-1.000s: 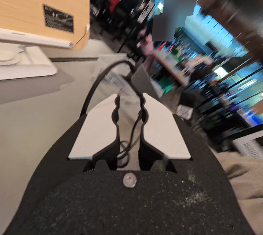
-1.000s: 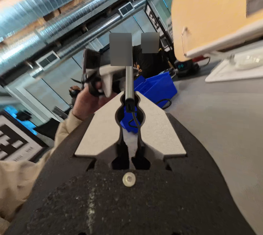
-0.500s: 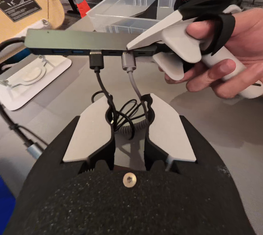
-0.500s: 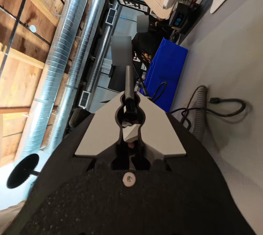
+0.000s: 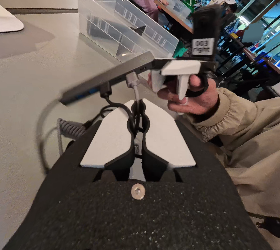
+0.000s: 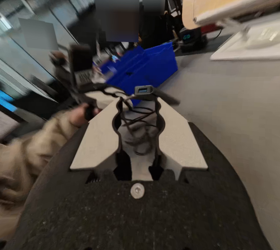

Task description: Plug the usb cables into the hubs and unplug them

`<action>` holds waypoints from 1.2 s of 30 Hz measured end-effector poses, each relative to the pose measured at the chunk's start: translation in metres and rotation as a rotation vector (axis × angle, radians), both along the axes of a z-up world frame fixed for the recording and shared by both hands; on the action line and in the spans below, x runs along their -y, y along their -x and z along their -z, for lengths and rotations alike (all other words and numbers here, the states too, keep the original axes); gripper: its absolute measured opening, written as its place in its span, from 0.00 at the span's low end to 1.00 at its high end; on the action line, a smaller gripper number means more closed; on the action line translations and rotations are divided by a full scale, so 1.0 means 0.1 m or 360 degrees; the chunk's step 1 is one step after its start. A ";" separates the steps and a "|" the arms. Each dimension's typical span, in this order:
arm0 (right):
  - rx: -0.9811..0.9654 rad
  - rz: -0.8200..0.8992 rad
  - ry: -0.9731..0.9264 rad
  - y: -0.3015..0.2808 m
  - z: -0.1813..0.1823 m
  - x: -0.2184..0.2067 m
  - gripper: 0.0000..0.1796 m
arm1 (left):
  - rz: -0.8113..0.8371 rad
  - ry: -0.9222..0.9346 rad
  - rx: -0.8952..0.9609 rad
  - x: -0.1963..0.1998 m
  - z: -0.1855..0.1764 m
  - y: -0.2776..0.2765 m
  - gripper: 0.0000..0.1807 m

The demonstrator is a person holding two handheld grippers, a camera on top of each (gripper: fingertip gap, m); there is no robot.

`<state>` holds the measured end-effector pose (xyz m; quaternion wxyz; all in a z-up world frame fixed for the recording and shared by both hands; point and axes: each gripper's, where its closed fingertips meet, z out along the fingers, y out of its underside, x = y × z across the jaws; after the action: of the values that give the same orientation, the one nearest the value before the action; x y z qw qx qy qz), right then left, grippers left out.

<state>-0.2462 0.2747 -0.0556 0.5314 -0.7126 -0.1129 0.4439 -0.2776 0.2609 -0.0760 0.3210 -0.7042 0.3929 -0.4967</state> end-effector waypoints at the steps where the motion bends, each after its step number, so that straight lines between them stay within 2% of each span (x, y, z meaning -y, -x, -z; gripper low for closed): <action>1: 0.0265 0.0030 -0.0134 -0.02 0.03 0.00 0.26 | -0.0004 -0.0006 -0.0002 -0.02 -0.01 0.03 0.02; 4: 0.1018 0.0087 -0.0457 -0.11 0.19 0.02 0.29 | -0.0029 -0.0047 -0.0061 -0.07 0.02 0.08 0.02; 7: 0.1420 0.0098 -0.0676 -0.17 0.24 0.05 0.28 | 0.0021 -0.0130 -0.0183 -0.02 0.11 0.08 0.02; 14: 0.1789 -0.0128 -0.0906 -0.13 0.53 0.15 0.28 | 0.0170 -0.0240 -0.0380 0.20 0.33 -0.06 0.02; 17: 0.2038 -0.0102 -0.0952 -0.14 0.73 0.08 0.18 | 0.0207 -0.0262 -0.0412 0.27 0.37 -0.12 0.02; 18: 0.2115 -0.0035 -0.0963 -0.19 0.75 0.02 0.11 | 0.0216 -0.0269 -0.0423 0.30 0.38 -0.14 0.02; 19: 0.2171 -0.0014 -0.0978 -0.22 0.76 -0.01 0.06 | 0.0221 -0.0281 -0.0436 0.32 0.39 -0.15 0.02; 24: 0.2172 0.0086 -0.1056 -0.23 0.63 -0.07 0.05 | 0.0137 -0.0338 -0.0336 0.27 0.24 -0.17 0.03; 25: 0.2205 0.0132 -0.1082 -0.27 0.60 -0.09 0.05 | 0.0056 -0.0328 -0.0319 0.21 0.20 -0.14 0.07; 27: 0.2270 0.0247 -0.1156 -0.36 0.51 -0.14 0.05 | -0.0168 -0.0291 -0.0270 0.10 0.08 0.02 0.26; 28: 0.2294 0.0289 -0.1201 -0.39 0.47 -0.15 0.06 | -0.0280 -0.0303 -0.0210 0.09 0.00 0.12 0.28; 31: 0.2325 0.0365 -0.1294 -0.41 0.40 -0.13 0.05 | -0.0501 -0.0429 0.0044 0.23 -0.21 0.31 0.26; 34: 0.2299 0.0323 -0.1323 -0.29 0.43 -0.09 0.05 | -0.0361 -0.0430 0.0021 0.53 -0.10 0.13 0.19; 36: 0.2338 0.0301 -0.1371 -0.21 0.43 -0.06 0.05 | -0.0320 -0.0452 -0.0049 0.57 -0.03 0.04 0.19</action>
<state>-0.2250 0.2803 -0.0991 0.5827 -0.5619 -0.5273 -0.2580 -0.2815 0.2041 -0.0729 0.4592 -0.6951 0.3915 -0.3907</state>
